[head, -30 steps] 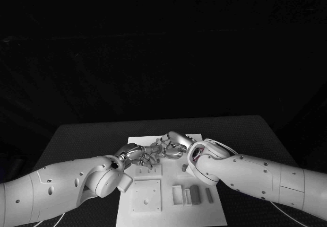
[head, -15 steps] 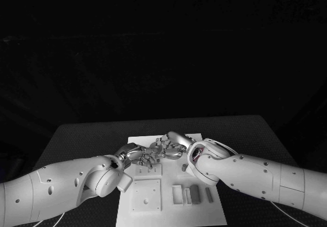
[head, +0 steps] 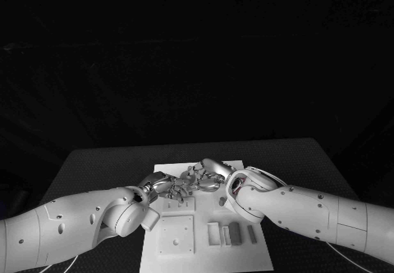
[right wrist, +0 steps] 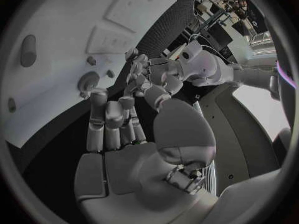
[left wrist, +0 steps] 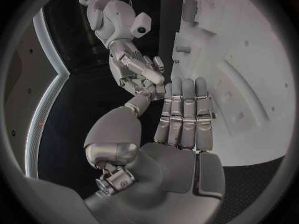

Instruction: Assemble the parts on the task board

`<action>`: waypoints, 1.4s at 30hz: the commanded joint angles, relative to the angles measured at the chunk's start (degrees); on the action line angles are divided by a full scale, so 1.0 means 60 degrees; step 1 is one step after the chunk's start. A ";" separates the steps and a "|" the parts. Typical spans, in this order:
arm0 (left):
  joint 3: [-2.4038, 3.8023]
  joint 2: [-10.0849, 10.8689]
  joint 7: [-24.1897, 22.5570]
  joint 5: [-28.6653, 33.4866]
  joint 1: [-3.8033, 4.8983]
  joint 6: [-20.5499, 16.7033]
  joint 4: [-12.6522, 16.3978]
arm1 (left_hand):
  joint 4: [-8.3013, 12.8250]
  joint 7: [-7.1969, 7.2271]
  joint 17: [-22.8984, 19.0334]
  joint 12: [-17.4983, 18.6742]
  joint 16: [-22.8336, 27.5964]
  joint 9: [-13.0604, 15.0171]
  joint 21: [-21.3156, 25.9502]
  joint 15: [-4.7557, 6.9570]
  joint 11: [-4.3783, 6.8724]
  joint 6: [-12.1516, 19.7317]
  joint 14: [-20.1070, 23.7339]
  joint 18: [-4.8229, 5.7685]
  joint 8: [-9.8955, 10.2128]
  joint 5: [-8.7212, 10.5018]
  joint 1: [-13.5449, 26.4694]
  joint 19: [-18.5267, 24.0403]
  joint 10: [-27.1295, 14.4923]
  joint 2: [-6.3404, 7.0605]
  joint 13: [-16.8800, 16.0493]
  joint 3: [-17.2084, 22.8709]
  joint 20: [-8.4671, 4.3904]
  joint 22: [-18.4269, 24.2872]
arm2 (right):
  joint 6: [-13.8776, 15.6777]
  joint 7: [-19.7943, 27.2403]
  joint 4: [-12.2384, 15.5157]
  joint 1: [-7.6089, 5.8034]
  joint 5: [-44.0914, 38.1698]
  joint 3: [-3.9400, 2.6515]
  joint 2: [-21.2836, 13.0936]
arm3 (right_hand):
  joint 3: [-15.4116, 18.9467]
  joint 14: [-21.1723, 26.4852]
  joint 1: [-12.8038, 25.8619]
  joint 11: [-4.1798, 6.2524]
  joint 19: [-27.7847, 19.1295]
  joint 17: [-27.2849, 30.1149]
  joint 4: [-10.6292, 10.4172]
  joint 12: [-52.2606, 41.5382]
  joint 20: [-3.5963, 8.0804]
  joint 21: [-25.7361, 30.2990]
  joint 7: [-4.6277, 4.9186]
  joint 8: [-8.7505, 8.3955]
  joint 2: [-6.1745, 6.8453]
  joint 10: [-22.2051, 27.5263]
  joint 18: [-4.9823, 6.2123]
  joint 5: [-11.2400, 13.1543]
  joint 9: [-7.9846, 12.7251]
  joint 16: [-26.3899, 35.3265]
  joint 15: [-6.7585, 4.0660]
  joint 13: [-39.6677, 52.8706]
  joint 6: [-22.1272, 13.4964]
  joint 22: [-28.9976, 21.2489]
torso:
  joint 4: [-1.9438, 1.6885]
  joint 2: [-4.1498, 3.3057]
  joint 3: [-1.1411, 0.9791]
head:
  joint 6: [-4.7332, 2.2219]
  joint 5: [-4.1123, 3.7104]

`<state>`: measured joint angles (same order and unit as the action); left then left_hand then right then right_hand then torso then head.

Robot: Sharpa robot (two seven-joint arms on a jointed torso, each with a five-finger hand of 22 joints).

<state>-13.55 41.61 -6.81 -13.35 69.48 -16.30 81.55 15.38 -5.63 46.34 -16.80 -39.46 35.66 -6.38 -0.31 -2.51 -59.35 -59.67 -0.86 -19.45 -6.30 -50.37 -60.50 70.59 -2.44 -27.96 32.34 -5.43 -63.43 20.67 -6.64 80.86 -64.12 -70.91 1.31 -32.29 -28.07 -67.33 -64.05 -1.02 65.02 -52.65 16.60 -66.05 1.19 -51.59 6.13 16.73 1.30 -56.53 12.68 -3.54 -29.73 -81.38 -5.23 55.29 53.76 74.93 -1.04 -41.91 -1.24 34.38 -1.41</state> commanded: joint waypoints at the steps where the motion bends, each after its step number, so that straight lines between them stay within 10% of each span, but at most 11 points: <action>1: 0.0004 -0.0009 -0.0056 -0.0012 0.0001 0.0088 0.0007 | -0.0046 0.0027 -0.0010 -0.0054 -0.0049 0.0014 0.0037 -0.0009 0.0044 -0.0065 0.0023 0.0064 0.0038 0.0071 -0.0086 -0.0064 0.0002 -0.0054 0.0010 0.0097 0.0026 -0.0010 | -0.0103 0.0085 -0.0017 0.0001 -0.0080 -0.0005 -0.0009 | -0.0051 -0.0031 -0.0047 0.0080 0.0022 0.0013 -0.0001 -0.0045 0.0037 0.0002 0.0129 0.0039 0.0014 -0.0002 0.0386 -0.0001 -0.0006 0.0027 -0.0061 -0.0011 0.0200 0.0176 | -0.0001 -0.0002 0.0003 | -0.0001 -0.0016; 42: 0.0004 0.0017 -0.0118 0.0064 0.0001 0.0230 -0.0019 | -0.0373 -0.0013 -0.0074 -0.0027 -0.0052 0.0014 0.0162 -0.0030 0.0014 0.0000 0.0101 0.0104 0.0118 0.0149 0.0281 0.0035 -0.0068 0.0322 0.0046 0.0066 0.0037 -0.0052 | -0.0180 0.0112 -0.0057 0.0001 -0.0092 -0.0005 -0.0038 | -0.0823 -0.0049 -0.0060 0.0088 0.0041 0.0015 -0.0036 -0.0033 -0.0001 -0.0004 0.0118 0.0039 -0.0029 -0.0028 0.0386 -0.0005 -0.0076 0.0038 -0.0067 -0.0040 0.0295 0.0179 | -0.0002 -0.0003 -0.0001 | 0.0024 -0.0026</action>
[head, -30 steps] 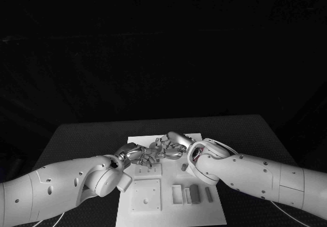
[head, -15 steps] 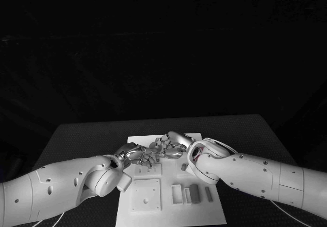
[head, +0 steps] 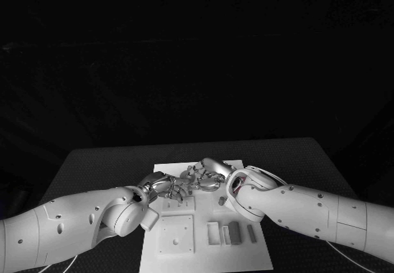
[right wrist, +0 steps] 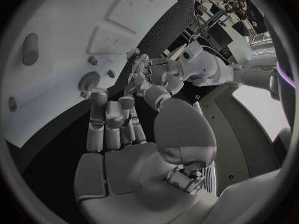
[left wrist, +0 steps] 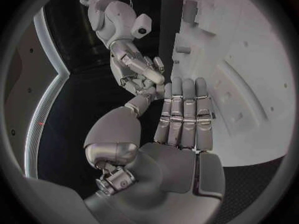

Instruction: Assemble the parts on the task board

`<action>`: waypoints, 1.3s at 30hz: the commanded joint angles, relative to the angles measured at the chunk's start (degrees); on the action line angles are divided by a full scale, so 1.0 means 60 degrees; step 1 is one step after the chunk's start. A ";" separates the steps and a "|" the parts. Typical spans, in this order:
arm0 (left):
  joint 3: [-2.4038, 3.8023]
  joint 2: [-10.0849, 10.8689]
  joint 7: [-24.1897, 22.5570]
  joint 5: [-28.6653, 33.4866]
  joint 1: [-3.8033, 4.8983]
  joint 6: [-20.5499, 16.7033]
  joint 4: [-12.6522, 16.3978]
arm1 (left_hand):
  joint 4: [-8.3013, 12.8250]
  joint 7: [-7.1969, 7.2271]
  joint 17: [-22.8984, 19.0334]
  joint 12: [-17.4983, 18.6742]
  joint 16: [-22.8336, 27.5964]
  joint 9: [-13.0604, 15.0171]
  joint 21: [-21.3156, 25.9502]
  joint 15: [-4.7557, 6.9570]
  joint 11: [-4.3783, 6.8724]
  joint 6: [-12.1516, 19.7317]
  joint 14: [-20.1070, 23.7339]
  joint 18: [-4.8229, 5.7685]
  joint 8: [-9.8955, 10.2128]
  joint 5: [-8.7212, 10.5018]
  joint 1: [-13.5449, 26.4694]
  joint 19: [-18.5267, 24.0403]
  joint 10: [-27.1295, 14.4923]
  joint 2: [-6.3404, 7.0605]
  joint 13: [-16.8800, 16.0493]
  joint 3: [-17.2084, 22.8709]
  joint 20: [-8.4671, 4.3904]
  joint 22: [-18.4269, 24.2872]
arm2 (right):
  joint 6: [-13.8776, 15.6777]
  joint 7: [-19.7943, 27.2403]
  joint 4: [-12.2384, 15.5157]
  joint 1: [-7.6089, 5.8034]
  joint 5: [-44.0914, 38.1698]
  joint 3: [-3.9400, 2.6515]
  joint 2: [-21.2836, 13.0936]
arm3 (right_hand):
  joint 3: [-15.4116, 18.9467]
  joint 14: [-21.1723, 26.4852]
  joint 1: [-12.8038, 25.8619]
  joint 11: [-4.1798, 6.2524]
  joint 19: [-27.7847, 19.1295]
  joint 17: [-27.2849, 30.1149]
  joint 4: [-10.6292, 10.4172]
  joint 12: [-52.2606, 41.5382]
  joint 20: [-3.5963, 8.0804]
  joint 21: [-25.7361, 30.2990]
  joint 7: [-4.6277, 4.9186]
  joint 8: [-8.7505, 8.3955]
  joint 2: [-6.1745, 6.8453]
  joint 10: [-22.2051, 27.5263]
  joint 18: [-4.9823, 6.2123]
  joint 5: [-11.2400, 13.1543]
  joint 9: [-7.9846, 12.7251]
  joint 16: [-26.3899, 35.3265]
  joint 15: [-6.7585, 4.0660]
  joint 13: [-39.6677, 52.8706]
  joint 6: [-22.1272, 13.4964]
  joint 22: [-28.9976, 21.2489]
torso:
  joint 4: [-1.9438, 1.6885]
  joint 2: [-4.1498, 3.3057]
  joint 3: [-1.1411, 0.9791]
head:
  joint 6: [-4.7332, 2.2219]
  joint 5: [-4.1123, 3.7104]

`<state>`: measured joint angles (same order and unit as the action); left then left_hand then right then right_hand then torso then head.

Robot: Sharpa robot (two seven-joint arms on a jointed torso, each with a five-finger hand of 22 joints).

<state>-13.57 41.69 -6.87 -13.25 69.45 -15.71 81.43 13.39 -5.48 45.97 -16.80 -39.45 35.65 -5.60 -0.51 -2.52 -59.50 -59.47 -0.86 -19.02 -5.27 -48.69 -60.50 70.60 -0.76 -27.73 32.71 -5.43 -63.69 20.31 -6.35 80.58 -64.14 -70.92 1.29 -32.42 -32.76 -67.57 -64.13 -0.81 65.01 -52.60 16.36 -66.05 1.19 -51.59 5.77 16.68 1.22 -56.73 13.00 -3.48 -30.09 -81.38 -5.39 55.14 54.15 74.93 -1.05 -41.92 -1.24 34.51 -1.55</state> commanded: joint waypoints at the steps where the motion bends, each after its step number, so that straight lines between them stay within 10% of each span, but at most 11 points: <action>1: 0.0007 0.0006 -0.0107 0.0050 0.0006 0.0136 0.0002 | -0.0041 -0.0038 -0.0013 -0.0027 -0.0053 0.0016 0.0033 0.0004 0.0015 0.0026 0.0068 0.0104 0.0047 -0.0031 -0.0005 0.0037 -0.0071 0.0034 0.0009 0.0010 0.0037 -0.0011 | -0.0127 0.0065 -0.0011 0.0005 -0.0091 0.0000 -0.0017 | -0.0042 -0.0009 -0.0045 0.0054 0.0043 0.0006 0.0004 -0.0033 0.0001 -0.0004 0.0176 0.0048 -0.0016 0.0007 0.0333 -0.0015 -0.0015 0.0038 -0.0040 -0.0014 0.0229 0.0179 | 0.0000 0.0000 -0.0005 | 0.0009 -0.0004; 13: 0.0007 0.0011 -0.0096 0.0105 0.0005 0.0132 -0.0005 | 0.0396 0.0004 -0.0023 -0.0094 -0.0136 0.0079 0.0036 0.0020 0.0040 -0.0043 0.0021 0.0109 -0.0005 -0.0153 -0.0588 0.0007 -0.0019 -0.0408 -0.0013 0.0462 0.0032 -0.0126 | -0.0144 0.0074 -0.0013 0.0006 -0.0082 0.0000 -0.0014 | -0.0061 -0.0007 -0.0038 0.0054 0.0040 0.0006 0.0010 -0.0033 0.0000 -0.0005 0.0177 0.0046 -0.0007 0.0009 0.0333 -0.0013 -0.0019 0.0039 -0.0041 -0.0015 0.0227 0.0180 | 0.0002 -0.0002 -0.0007 | 0.0018 -0.0002; 39: 0.0007 0.0018 -0.0081 0.0000 0.0005 0.0251 0.0006 | 0.0427 0.0128 0.0070 -0.0341 -0.0390 0.0245 -0.0098 0.0134 0.0175 -0.0264 -0.0179 0.0108 -0.0218 -0.0122 -0.0673 -0.0227 0.0228 -0.0408 -0.0146 0.0505 -0.0076 -0.0345 | -0.0194 0.0063 -0.0117 0.0007 -0.0093 0.0000 -0.0019 | -0.0115 0.0000 -0.0020 0.0048 0.0033 0.0006 0.0020 -0.0030 0.0000 -0.0008 0.0185 0.0023 0.0021 0.0019 0.0333 -0.0012 -0.0022 0.0044 -0.0036 -0.0016 0.0191 0.0182 | -0.0005 0.0001 -0.0002 | 0.0041 -0.0032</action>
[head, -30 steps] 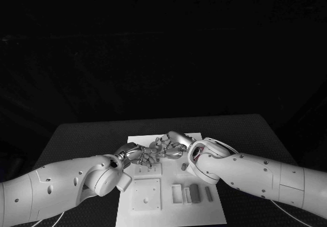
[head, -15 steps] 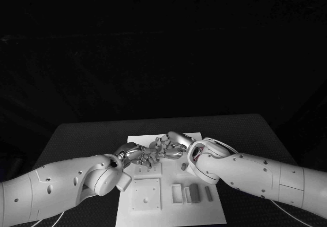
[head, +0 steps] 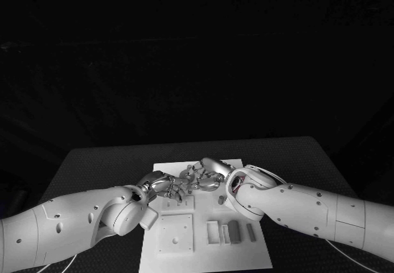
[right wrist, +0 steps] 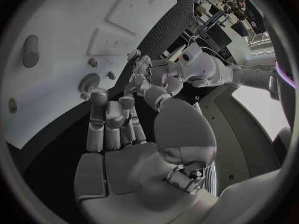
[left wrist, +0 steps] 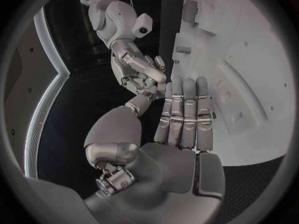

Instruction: Assemble the parts on the task board

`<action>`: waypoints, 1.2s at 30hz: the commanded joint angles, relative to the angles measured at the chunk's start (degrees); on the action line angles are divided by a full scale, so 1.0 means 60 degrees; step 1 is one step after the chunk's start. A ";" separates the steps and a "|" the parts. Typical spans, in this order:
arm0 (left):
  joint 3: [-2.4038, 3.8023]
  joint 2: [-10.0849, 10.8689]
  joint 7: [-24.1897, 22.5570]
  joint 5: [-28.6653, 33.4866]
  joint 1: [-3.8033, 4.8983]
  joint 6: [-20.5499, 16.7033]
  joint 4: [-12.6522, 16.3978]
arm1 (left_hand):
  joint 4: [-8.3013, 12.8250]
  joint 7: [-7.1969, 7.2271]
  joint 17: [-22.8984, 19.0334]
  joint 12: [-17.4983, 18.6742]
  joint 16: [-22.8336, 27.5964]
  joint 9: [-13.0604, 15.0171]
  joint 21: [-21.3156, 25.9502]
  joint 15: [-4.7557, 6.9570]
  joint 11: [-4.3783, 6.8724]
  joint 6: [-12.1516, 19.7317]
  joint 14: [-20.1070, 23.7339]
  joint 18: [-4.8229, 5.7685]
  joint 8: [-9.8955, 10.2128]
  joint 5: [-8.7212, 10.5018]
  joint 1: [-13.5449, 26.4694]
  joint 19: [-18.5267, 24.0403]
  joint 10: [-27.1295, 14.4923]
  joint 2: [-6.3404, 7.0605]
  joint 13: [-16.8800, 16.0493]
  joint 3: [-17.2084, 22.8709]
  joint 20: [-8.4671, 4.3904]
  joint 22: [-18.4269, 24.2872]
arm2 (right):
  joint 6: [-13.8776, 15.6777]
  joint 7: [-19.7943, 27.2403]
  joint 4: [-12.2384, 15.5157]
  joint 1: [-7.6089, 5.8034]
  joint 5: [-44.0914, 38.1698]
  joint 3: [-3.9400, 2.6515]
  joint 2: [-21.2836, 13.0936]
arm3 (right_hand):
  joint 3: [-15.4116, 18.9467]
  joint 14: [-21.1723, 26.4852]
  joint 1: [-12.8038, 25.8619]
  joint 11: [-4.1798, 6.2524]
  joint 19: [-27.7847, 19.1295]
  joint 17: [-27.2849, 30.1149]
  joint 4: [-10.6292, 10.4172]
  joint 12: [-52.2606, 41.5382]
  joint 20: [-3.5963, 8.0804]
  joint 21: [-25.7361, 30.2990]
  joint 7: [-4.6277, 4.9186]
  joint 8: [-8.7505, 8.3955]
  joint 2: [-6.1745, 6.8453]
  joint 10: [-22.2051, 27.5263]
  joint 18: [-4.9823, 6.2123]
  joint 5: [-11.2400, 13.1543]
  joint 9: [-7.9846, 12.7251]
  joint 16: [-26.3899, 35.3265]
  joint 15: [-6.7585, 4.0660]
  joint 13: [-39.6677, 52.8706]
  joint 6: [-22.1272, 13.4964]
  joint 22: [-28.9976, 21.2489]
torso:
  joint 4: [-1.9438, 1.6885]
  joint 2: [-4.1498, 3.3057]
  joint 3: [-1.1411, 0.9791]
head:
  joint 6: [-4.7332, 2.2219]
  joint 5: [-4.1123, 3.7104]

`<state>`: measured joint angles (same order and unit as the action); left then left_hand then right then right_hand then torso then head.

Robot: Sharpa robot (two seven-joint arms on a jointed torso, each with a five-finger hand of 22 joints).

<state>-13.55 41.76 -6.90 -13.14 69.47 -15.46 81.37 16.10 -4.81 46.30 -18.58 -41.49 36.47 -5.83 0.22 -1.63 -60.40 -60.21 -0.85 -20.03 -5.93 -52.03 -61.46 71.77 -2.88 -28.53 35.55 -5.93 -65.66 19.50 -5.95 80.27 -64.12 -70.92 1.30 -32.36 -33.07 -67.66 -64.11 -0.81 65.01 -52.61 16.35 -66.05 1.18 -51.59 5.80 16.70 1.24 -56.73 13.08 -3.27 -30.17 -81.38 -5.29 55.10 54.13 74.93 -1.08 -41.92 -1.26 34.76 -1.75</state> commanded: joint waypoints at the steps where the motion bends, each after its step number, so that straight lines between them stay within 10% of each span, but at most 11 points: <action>1: 0.0004 0.0008 -0.0076 -0.0020 0.0002 0.0224 0.0018 | -0.0026 0.0018 0.0016 -0.0047 -0.0053 0.0111 -0.0062 0.0013 0.0028 -0.0116 -0.0057 0.0107 -0.0052 -0.0012 -0.0117 -0.0069 0.0034 -0.0058 -0.0016 0.0032 0.0007 -0.0021 | -0.0063 -0.0004 -0.0074 0.0002 -0.0093 -0.0003 -0.0031 | -0.0067 0.0015 -0.0023 0.0047 0.0033 0.0007 0.0022 -0.0030 0.0000 -0.0008 0.0181 0.0017 0.0020 0.0019 0.0321 -0.0047 -0.0010 0.0044 -0.0053 -0.0009 0.0193 0.0182 | -0.0001 0.0001 -0.0001 | -0.0003 0.0001; 22: 0.0004 0.0005 0.0150 -0.0540 0.0002 -0.0074 -0.0012 | 0.0019 0.0047 0.0053 -0.0138 -0.0141 0.0201 -0.0103 0.0050 0.0062 -0.0142 -0.0085 0.0109 -0.0120 -0.0159 -0.0214 -0.0113 0.0064 -0.0053 -0.0080 0.0070 -0.0033 -0.0124 | -0.0052 0.0043 -0.0136 0.0007 -0.0093 -0.0003 -0.0055 | -0.0102 0.0041 0.0041 0.0002 0.0013 0.0007 0.0030 -0.0024 -0.0004 -0.0014 0.0230 -0.0077 0.0279 0.0061 0.0321 -0.0042 0.0000 0.0057 -0.0013 -0.0008 0.0037 0.0183 | 0.0004 0.0001 -0.0006 | -0.0022 0.0005; 36: 0.0007 -0.0004 0.1489 -0.3021 0.0006 -0.0705 -0.0248 | 0.0029 0.0084 0.0084 -0.0263 -0.0261 0.0351 -0.0174 0.0110 0.0114 -0.0184 -0.0176 0.0106 -0.0223 -0.0286 -0.0299 -0.0211 0.0128 -0.0022 -0.0171 0.0070 -0.0089 -0.0248 | 0.0285 0.0098 -0.0148 0.0008 -0.0086 -0.0011 -0.0532 | -0.0047 0.0067 0.0150 -0.0031 0.0002 0.0011 0.0028 -0.0020 -0.0013 -0.0007 0.0265 -0.0139 0.0503 0.0096 0.0321 -0.0041 0.0007 0.0074 0.0019 -0.0009 -0.0059 0.0175 | 0.0020 0.0003 -0.0015 | -0.0005 0.0031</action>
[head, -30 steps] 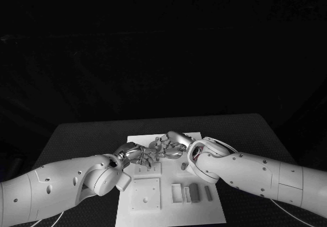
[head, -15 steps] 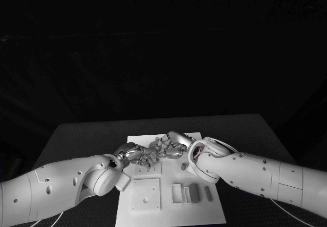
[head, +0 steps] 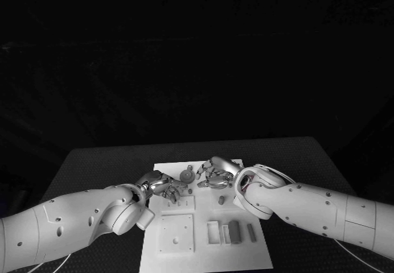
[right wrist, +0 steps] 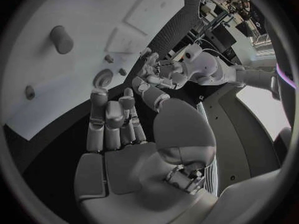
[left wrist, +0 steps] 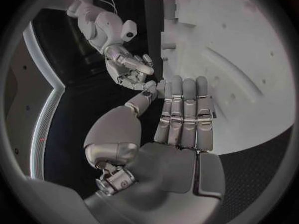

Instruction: Assemble the parts on the task board

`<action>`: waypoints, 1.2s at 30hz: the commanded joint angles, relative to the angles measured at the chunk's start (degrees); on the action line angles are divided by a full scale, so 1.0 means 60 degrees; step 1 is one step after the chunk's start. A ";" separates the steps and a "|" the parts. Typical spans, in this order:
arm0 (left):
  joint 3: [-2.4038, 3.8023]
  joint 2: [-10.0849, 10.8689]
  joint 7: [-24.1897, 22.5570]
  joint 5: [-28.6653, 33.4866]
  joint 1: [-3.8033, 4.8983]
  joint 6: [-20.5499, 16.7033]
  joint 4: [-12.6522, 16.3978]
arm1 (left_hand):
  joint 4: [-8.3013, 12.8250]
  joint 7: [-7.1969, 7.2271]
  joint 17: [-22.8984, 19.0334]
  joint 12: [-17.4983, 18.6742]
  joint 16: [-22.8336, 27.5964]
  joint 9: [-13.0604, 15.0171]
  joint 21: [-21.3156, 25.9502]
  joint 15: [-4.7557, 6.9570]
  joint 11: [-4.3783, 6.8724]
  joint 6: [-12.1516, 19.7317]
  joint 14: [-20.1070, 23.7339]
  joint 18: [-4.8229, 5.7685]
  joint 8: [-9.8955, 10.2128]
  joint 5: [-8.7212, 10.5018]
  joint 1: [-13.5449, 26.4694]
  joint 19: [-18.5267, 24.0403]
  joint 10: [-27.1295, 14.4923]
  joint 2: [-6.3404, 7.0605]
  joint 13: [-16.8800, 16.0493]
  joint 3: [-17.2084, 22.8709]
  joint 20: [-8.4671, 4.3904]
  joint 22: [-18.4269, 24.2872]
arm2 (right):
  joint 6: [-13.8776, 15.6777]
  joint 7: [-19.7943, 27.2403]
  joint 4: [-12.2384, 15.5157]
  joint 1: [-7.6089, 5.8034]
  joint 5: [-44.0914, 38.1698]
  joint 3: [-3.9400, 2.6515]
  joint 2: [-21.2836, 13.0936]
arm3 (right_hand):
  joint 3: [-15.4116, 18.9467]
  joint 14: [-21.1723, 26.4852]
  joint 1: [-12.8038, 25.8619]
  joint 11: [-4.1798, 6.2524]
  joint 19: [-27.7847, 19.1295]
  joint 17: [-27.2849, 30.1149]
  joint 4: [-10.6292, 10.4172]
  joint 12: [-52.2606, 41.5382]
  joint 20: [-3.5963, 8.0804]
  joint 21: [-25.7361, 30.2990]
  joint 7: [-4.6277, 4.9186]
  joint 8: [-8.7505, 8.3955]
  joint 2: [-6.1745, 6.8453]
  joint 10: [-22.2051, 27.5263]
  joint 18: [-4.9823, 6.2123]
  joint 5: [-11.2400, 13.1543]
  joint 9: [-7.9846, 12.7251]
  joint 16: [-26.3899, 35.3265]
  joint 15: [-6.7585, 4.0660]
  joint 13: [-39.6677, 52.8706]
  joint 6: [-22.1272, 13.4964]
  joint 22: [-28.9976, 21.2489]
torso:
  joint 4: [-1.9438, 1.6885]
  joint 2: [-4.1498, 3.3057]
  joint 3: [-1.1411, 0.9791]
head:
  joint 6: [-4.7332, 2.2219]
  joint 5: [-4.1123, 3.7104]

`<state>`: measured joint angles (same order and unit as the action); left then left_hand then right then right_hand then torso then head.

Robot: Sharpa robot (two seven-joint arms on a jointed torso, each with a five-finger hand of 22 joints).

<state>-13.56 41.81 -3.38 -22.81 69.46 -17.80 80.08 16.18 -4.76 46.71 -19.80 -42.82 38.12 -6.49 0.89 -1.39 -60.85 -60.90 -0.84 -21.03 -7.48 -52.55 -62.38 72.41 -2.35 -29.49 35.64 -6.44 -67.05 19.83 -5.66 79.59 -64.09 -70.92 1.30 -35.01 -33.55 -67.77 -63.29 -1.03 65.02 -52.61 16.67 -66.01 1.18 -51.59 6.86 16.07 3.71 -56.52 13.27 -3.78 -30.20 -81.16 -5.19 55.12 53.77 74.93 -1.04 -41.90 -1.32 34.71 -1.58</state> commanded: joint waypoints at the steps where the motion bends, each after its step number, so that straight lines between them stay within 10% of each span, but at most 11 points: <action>1: 0.0010 -0.0021 0.1159 -0.1581 0.0009 -0.0272 -0.0059 | 0.0015 0.0077 0.0014 -0.0064 -0.0043 0.0083 -0.0066 0.0000 0.0075 -0.0109 -0.0062 0.0105 -0.0058 -0.0018 -0.0211 -0.0060 0.0021 -0.0114 -0.0015 0.0053 -0.0006 -0.0022 | 0.0257 0.0050 -0.0044 0.0003 -0.0085 -0.0022 -0.0131 | 0.0031 0.0084 0.0004 0.0005 0.0002 0.0011 -0.0022 -0.0026 -0.0011 -0.0008 0.0089 -0.0036 0.0095 0.0062 0.0289 0.0042 0.0013 0.0036 0.0003 -0.0011 -0.0002 0.0174 | 0.0018 -0.0001 -0.0003 | 0.0003 -0.0006; 14: 0.0036 -0.0309 0.3996 -0.3292 0.0024 0.0766 -0.0198 | 0.0003 0.0090 0.0015 -0.0133 -0.0106 0.0166 -0.0104 0.0029 0.0100 -0.0111 -0.0102 0.0111 -0.0095 0.0080 -0.0188 -0.0096 0.0047 -0.0135 -0.0069 0.0017 -0.0035 -0.0104 | 0.0468 0.0072 -0.0437 -0.0103 -0.0108 -0.0786 -0.0398 | 0.0000 0.0081 -0.0071 0.0003 0.0009 0.0012 -0.0011 -0.0028 0.0001 -0.0010 0.0092 -0.0039 0.0133 0.0063 0.0289 0.0041 0.0006 0.0035 0.0006 -0.0013 -0.0005 0.0173 | -0.0008 -0.0004 -0.0008 | 0.0086 -0.0034; 36: 0.0065 -0.0493 0.5039 -0.4957 0.0049 0.0399 0.0003 | 0.0004 0.0147 -0.0001 -0.0297 -0.0263 0.0314 -0.0185 0.0109 0.0180 -0.0186 -0.0235 0.0104 -0.0168 0.0045 -0.0156 -0.0218 0.0152 -0.0066 -0.0197 0.0025 -0.0112 -0.0248 | 0.0456 0.0104 -0.0525 -0.0330 -0.0139 -0.1153 -0.0415 | -0.0012 0.0077 -0.0105 0.0002 0.0015 0.0012 -0.0015 -0.0030 0.0005 -0.0013 0.0092 -0.0041 0.0160 0.0061 0.0289 0.0043 0.0001 0.0034 0.0005 -0.0015 -0.0005 0.0173 | -0.0008 -0.0003 0.0001 | 0.0246 -0.0025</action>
<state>-12.60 38.67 22.09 -49.04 70.48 -15.77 80.40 16.23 -3.97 46.75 -21.25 -44.24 38.13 -7.83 1.63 -0.75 -61.64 -61.83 -0.84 -21.68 -7.04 -52.55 -63.40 73.27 -2.35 -30.62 35.53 -6.85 -68.50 22.48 -5.60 76.35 -66.03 -71.05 -5.58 -37.51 -33.54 -67.66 -63.74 -1.03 65.09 -52.61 16.67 -66.01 1.09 -51.59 6.96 16.07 4.16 -56.53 13.29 -3.77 -30.21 -81.16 -5.29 55.12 53.67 74.93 -1.08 -41.96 -1.33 36.11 -1.74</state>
